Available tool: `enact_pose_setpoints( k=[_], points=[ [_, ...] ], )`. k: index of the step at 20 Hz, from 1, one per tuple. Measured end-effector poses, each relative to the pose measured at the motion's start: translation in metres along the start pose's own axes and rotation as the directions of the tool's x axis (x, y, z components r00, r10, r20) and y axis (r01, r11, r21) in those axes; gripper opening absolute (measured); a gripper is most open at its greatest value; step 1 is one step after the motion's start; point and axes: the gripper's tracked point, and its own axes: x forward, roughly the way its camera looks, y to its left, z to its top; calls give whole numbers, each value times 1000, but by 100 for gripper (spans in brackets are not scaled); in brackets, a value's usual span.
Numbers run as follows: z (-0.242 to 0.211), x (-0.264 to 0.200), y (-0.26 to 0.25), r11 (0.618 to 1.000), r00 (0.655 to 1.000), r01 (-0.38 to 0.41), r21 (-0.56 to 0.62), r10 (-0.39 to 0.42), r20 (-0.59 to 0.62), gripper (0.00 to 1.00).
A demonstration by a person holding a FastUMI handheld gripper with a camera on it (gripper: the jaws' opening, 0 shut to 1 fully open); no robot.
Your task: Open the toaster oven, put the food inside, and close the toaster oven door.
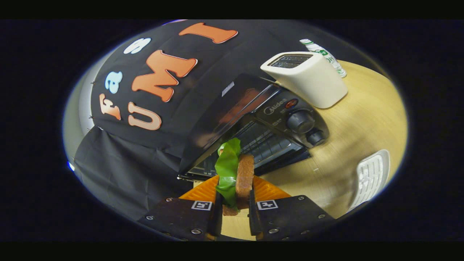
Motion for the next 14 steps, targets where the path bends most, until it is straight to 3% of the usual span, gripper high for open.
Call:
enact_pose_setpoints(
  k=[7,14],
  points=[
    [1,63,20,995,994,-46,88,37,99,31],
    [6,114,24,990,980,-48,132,22,196,31]
  ],
)
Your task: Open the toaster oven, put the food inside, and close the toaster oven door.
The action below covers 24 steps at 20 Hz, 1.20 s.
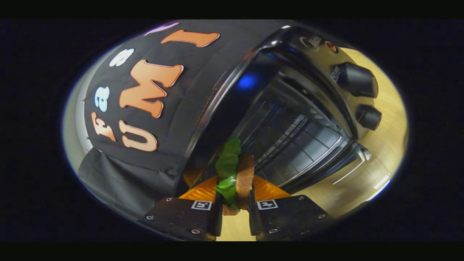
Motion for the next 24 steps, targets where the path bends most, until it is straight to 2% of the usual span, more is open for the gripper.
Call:
enact_pose_setpoints(
  k=[3,5,7,10,14,16,19,24],
  points=[
    [4,12,-4,999,997,29,-26,-27,74,31],
    [6,18,-9,998,994,58,-39,-55,91,35],
    [11,15,-18,989,988,119,-87,-109,112,41],
    [17,7,-25,966,980,185,-179,-168,105,61],
    [21,-19,-27,925,976,218,-312,-209,64,82],
    [22,-33,-33,911,973,226,-346,-228,36,88],
    [16,-56,-41,894,965,237,-379,-261,-11,89],
    [-9,-101,-46,841,953,197,-505,-284,-101,89]
  ],
)
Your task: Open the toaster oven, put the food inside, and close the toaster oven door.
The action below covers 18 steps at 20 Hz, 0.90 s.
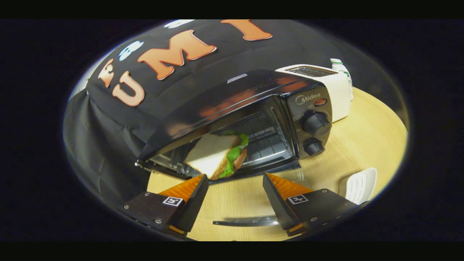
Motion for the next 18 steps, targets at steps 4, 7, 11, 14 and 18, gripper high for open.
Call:
enact_pose_setpoints(
  k=[4,7,11,14,18],
  points=[
    [-40,-27,1,993,997,-15,-118,6,-82,89],
    [-71,-39,-4,982,989,-28,-185,0,-151,89],
    [-101,-55,-23,972,976,-24,-234,-28,-216,89],
    [-130,-64,-29,965,958,-49,-256,-26,-284,90],
    [-151,-60,-39,953,937,-36,-301,-72,-341,93]
  ],
)
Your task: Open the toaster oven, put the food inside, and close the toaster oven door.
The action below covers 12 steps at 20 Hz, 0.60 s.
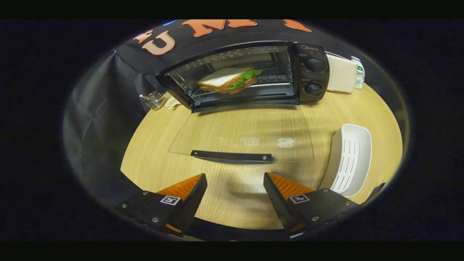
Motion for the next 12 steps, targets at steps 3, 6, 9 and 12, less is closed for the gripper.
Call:
enact_pose_setpoints(
  k=[3,6,9,12],
  points=[
    [-1,7,-1,1000,1000,17,-26,-18,-21,99],
    [1,19,0,999,999,25,-25,-26,-40,100],
    [11,24,14,1000,999,-17,-9,17,-35,100],
    [12,28,19,1000,998,-16,-8,16,-62,100]
  ],
)
